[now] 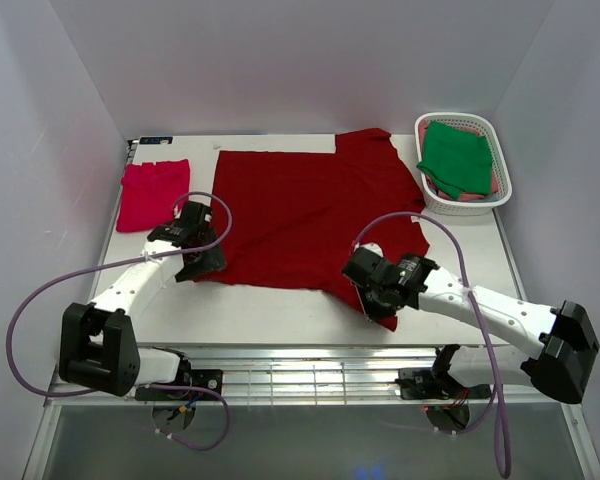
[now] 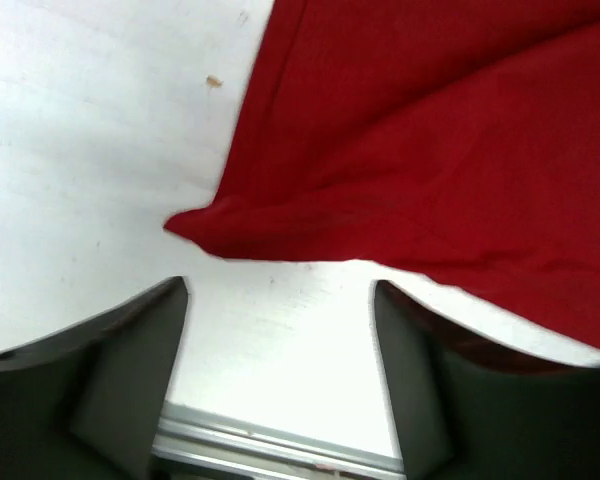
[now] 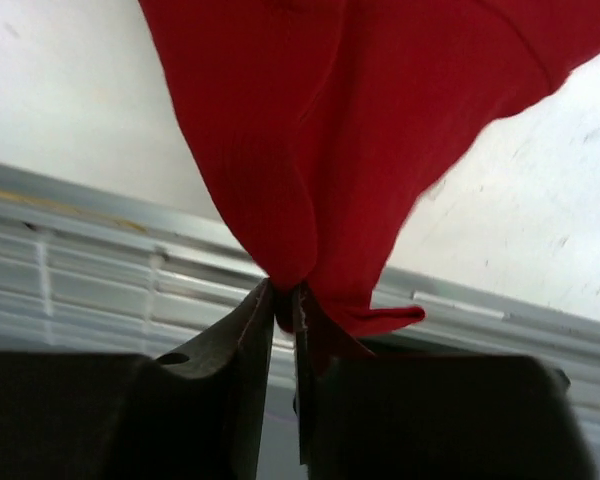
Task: Fold and stack the t-shirts
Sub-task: Flatten the tshirt out
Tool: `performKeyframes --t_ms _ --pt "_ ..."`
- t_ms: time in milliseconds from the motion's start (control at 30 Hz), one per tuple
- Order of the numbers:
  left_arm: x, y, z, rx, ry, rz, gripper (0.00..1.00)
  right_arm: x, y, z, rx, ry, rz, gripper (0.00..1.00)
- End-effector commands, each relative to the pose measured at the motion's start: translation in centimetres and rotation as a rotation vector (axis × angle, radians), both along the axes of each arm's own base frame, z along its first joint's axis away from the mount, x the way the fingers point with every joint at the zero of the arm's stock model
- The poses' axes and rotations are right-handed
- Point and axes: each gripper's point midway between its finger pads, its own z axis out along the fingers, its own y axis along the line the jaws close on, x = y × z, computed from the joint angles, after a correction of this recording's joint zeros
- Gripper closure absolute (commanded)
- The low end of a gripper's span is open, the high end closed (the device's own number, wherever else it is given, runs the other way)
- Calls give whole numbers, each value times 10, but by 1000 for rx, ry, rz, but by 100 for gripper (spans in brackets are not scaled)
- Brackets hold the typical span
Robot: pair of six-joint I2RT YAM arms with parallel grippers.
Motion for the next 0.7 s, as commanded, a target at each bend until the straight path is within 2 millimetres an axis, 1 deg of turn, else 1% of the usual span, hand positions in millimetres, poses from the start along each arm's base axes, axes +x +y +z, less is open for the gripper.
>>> performKeyframes --t_ms 0,33,67,100,133,167,200,267,300,333,367,400,467,500,533,667 --pt "-5 -3 22 -31 10 52 9 -41 -22 -24 -132 131 -81 80" --pt "-4 -3 32 -40 -19 57 3 -47 -24 -27 -149 148 -107 73" --pt "-3 -3 40 -44 -42 61 2 -50 -30 -26 -189 147 -115 63" --pt "2 -4 54 -54 -81 73 2 -52 -29 -24 -208 137 -105 60" --pt "6 -2 64 -52 -120 83 2 -50 -27 -20 -206 117 -110 57" --pt "8 -1 80 -65 -176 93 2 -41 -19 -12 -179 72 -113 51" --pt "16 -1 95 -76 -234 106 2 -36 -13 -7 -150 44 -114 48" --pt "24 0 109 -81 -305 114 2 -19 -5 1 -115 -43 -130 40" --pt "31 -1 114 -86 -339 109 2 -10 4 8 -75 -80 -143 38" --pt "33 -1 112 -80 -339 109 2 -4 7 9 -64 -103 -155 38" --pt "37 -1 105 -73 -325 109 2 4 7 10 -61 -137 -172 39" --pt "43 -3 102 -75 -331 105 3 12 9 6 -49 -158 -195 40" --pt "46 -7 86 -80 -297 93 7 21 10 -1 -36 -183 -219 44" --pt "52 -13 79 -99 -295 76 8 26 9 -6 -29 -194 -231 45" --pt "52 -15 70 -102 -281 70 9 31 12 -17 -8 -211 -238 46" --pt "62 -20 59 -118 -279 61 9 48 11 -39 29 -248 -252 54"
